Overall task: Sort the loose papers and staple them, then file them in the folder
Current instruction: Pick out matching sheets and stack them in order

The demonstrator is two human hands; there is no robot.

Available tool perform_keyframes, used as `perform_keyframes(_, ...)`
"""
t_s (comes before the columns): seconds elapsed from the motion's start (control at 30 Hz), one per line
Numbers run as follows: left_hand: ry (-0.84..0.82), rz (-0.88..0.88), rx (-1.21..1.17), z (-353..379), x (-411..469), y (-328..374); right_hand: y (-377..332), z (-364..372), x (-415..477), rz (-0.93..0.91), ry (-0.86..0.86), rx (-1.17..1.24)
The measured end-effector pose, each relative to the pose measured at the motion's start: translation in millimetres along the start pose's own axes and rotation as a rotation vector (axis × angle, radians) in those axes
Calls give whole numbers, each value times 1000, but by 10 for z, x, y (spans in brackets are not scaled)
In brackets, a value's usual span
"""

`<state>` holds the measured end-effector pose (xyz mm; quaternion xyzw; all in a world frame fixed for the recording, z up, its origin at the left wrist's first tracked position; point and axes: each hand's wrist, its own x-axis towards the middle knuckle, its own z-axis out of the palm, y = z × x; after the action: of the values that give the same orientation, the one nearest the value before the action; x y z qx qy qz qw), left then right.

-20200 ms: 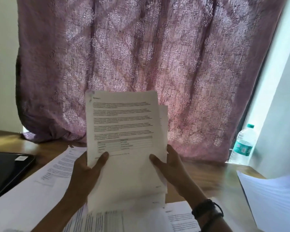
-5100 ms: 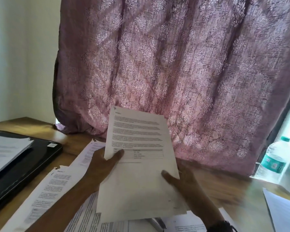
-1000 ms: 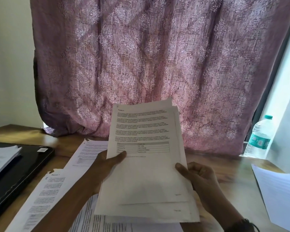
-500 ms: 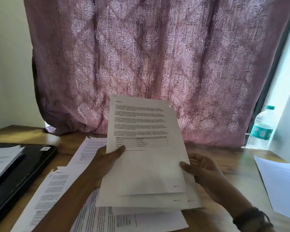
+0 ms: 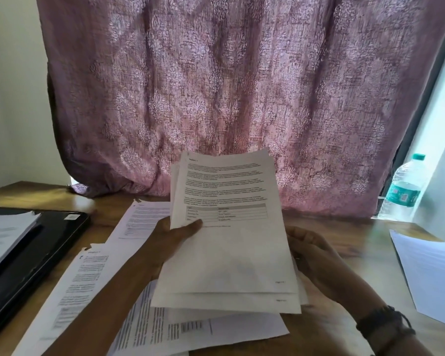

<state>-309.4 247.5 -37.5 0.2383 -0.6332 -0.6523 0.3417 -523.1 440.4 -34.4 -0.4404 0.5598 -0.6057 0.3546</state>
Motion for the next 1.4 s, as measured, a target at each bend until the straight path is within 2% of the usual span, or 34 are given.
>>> perform_keyframes(0.07,33,40,-19,-34,43,-33,-17,-69,21,-8,91,-86)
perform_keyframes(0.1,47,53,-26,-58,55,-37,-18,-129,47,-14,200,-184)
perform_keyframes(0.17,63,71,-11,-47,78,-40,34,-394,66,13,479,-528)
perform_keyframes(0.23,81,76,-10,-18,95,-47,82,-735,-30,196,679,-932)
perform_keyframes(0.3,92,70,-3,22,82,-27,103,-1031,-208,492,789,-1174)
perform_keyframes(0.37,98,46,-1,67,67,-7,122,-1192,-352,794,813,-1238)
perform_keyframes(0.43,84,52,-1,78,47,6,179,-1209,-382,893,770,-1262)
perform_keyframes(0.5,39,66,22,82,40,27,233,-1095,-328,752,685,-1327)
perform_keyframes(0.6,80,95,20,104,51,22,286,-752,-160,390,484,-1290)
perform_keyframes(0.67,101,102,27,130,55,35,301,-532,-59,244,350,-1251)
perform_keyframes(0.7,96,111,37,102,77,2,302,-478,-28,206,334,-1283)
perform_keyframes(0.8,93,110,35,95,56,11,292,-503,-56,254,369,-1425)
perform_keyframes(0.87,95,125,33,79,74,-11,320,-523,-101,314,332,-1479)
perform_keyframes(0.93,76,135,44,82,68,-11,360,-477,-86,299,310,-1506)
perform_keyframes(1.03,35,128,13,47,78,-36,387,-414,-21,225,355,-1420)
perform_keyframes(1.13,19,131,-4,33,78,-27,356,-499,-31,206,499,-1356)
perform_keyframes(1.23,-14,149,-24,18,63,-22,331,-673,-80,299,611,-1331)
perform_keyframes(1.4,-30,117,-49,8,59,-14,306,-850,-146,513,625,-1347)
